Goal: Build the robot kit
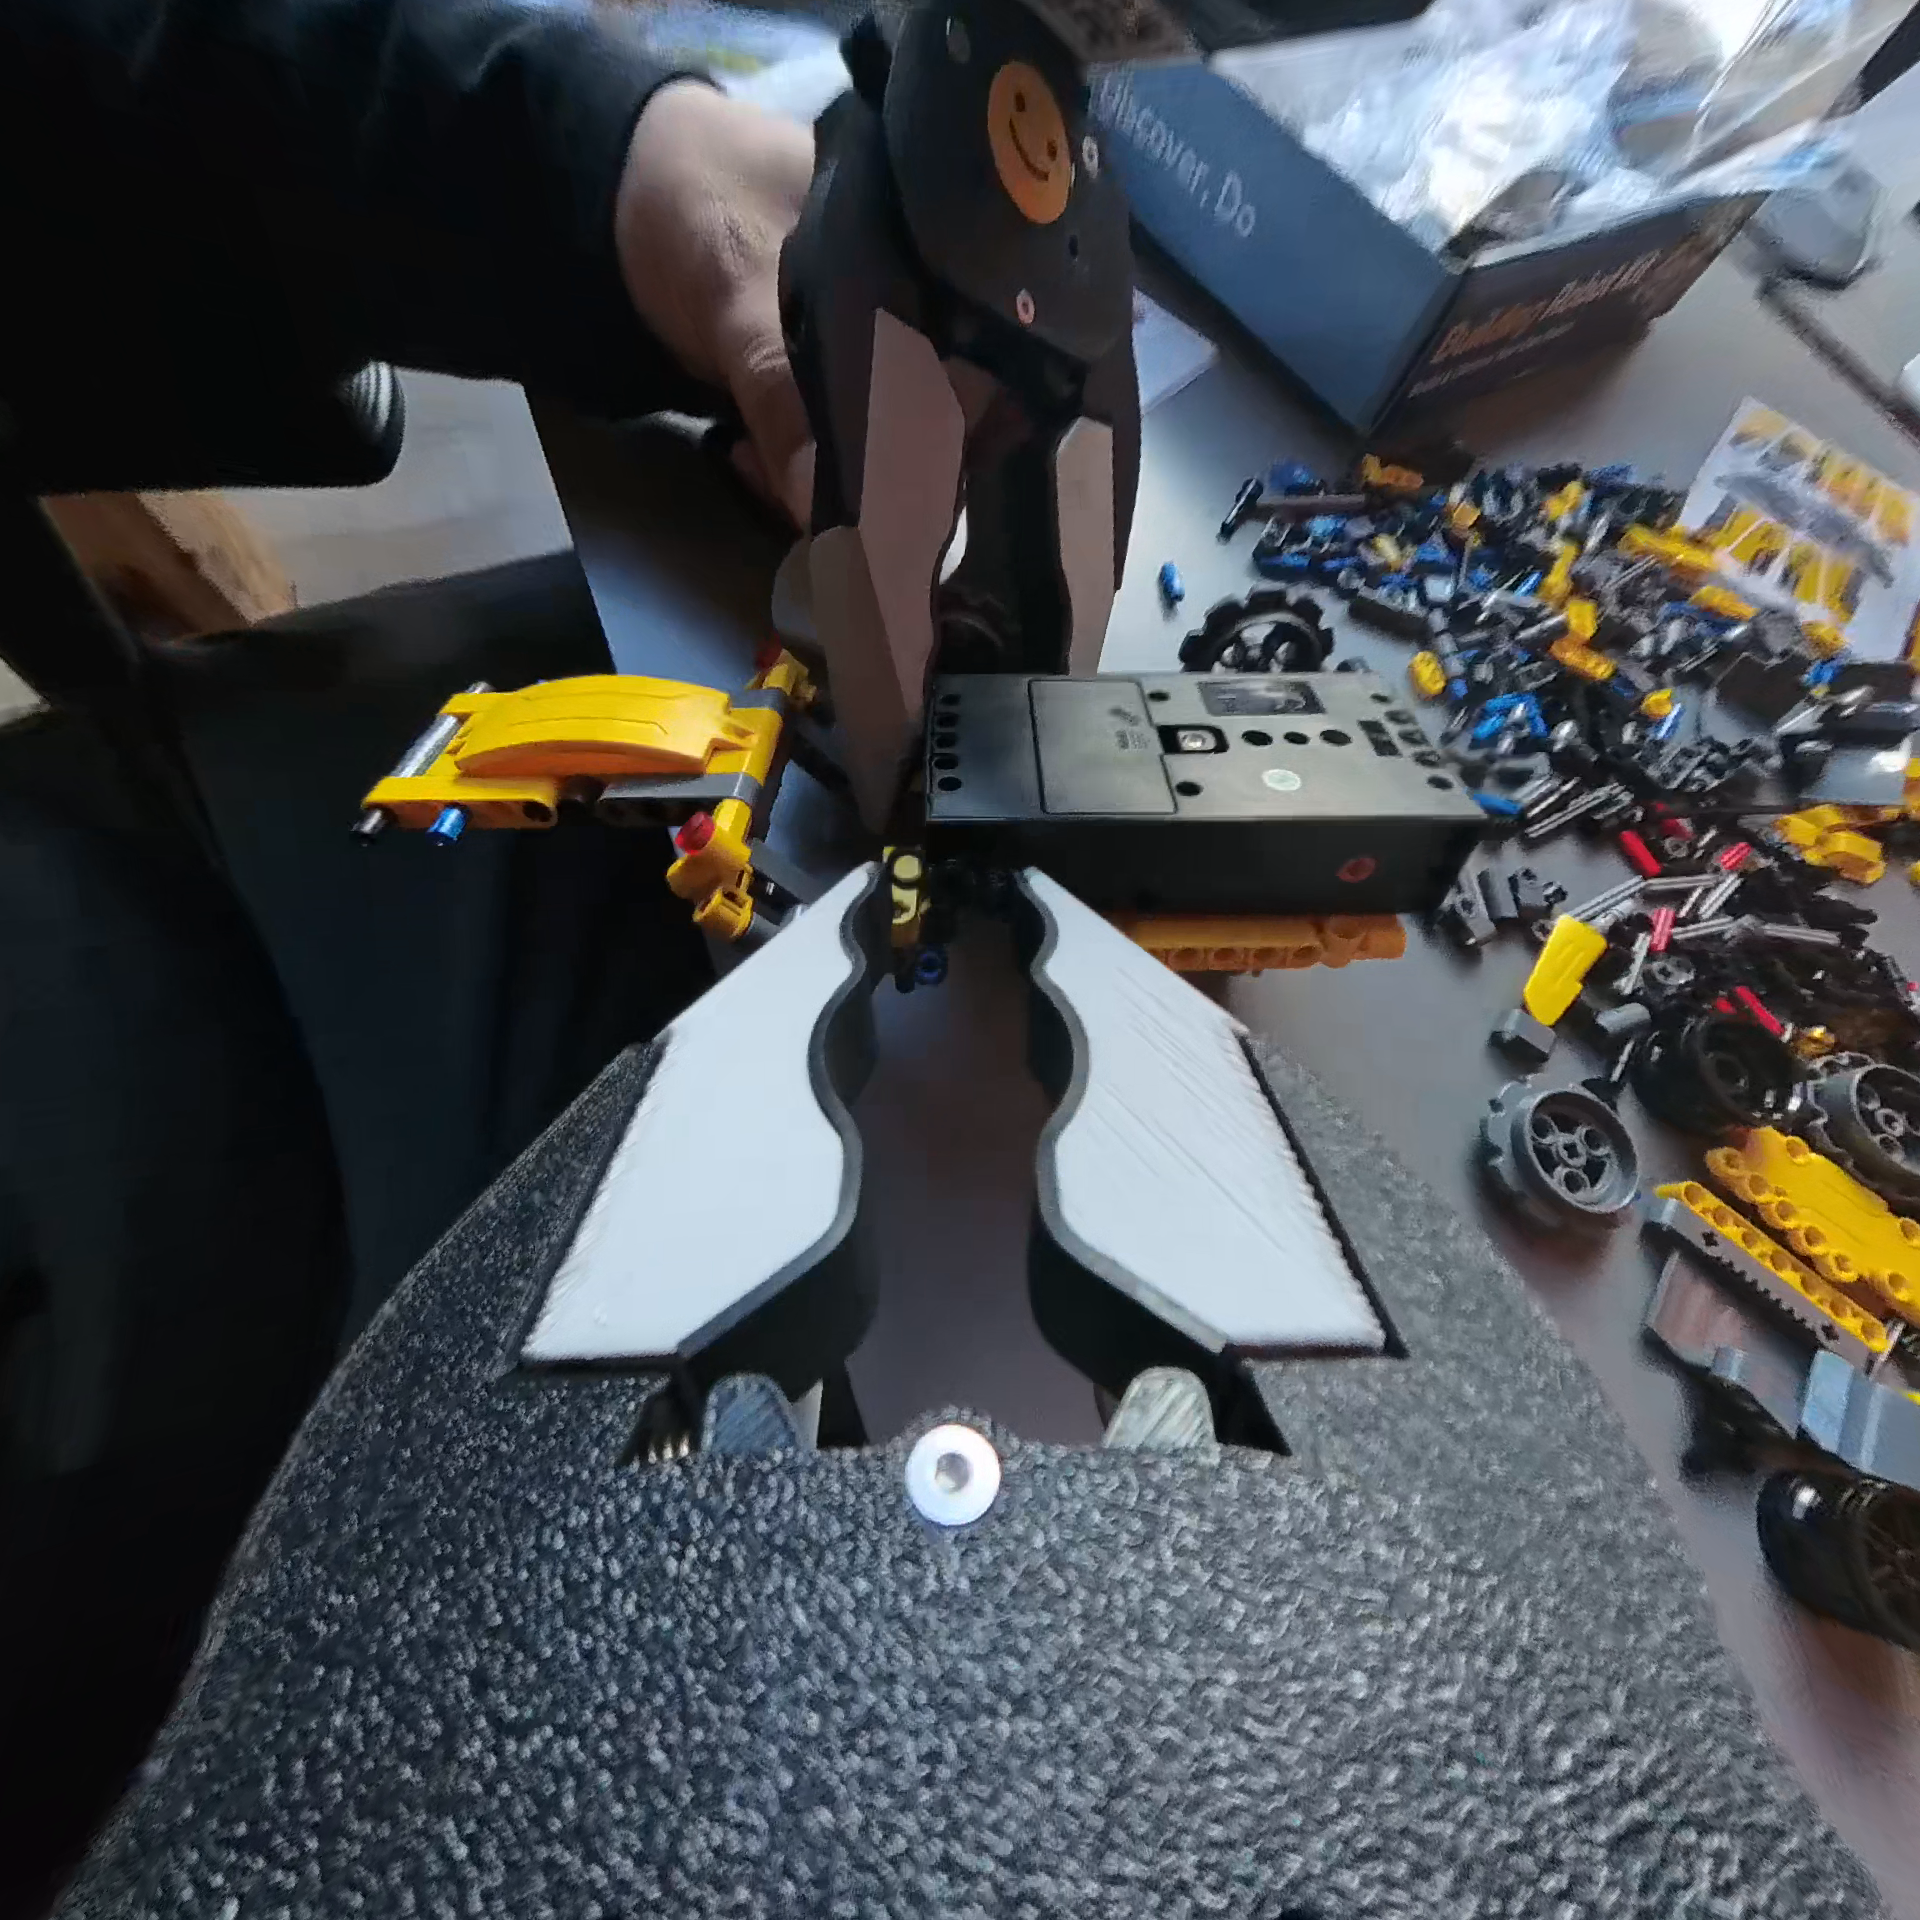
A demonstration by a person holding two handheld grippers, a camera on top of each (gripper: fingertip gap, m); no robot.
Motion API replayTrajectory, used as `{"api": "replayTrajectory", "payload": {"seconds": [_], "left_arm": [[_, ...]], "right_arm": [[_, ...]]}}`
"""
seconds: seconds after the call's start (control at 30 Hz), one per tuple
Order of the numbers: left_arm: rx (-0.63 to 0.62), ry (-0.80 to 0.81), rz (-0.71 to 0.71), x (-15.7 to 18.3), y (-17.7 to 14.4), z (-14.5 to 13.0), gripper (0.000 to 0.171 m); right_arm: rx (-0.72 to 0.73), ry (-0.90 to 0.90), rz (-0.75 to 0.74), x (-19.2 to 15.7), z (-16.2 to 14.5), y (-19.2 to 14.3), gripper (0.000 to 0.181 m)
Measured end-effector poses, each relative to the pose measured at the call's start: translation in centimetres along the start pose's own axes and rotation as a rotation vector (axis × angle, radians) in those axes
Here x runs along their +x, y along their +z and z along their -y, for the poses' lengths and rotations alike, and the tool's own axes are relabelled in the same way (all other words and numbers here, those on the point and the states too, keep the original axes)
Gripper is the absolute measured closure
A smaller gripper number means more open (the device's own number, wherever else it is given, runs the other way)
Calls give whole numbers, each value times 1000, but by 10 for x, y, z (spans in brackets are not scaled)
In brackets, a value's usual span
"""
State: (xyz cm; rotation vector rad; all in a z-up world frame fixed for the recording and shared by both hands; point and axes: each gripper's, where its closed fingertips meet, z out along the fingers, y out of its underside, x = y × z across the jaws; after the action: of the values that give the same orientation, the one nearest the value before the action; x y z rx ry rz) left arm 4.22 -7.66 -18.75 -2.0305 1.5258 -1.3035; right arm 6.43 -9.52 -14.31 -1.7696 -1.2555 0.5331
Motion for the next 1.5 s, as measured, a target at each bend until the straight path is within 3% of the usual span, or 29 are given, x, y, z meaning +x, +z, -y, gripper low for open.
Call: {"api": "replayTrajectory", "payload": {"seconds": [0.03,0.17,0.4,0.57,0.83,1.03,1.23,1.37,1.5], "left_arm": [[-1,3,2,0,0,0,124],[-6,6,2,0,0,-1,124],[-3,-15,-31,2,0,0,124],[11,-42,-58,2,-1,2,124],[25,-48,-31,-1,-2,4,123],[-103,106,115,-10,-4,-2,122],[-49,60,51,-4,-3,5,118],[-23,67,113,-9,-15,10,111],[80,65,347,-12,-62,28,110]], "right_arm": [[50,-10,-23,1,1,0,158],[189,-86,-146,-1,-1,1,158],[193,-67,-144,0,2,1,158],[188,74,-97,4,0,-1,158],[184,-34,-136,8,8,-14,163],[157,-42,-167,17,-7,-13,163],[189,-79,-193,14,-9,-14,163],[138,-113,-221,13,-18,-14,163],[186,-94,-229,10,-12,-24,163]]}}
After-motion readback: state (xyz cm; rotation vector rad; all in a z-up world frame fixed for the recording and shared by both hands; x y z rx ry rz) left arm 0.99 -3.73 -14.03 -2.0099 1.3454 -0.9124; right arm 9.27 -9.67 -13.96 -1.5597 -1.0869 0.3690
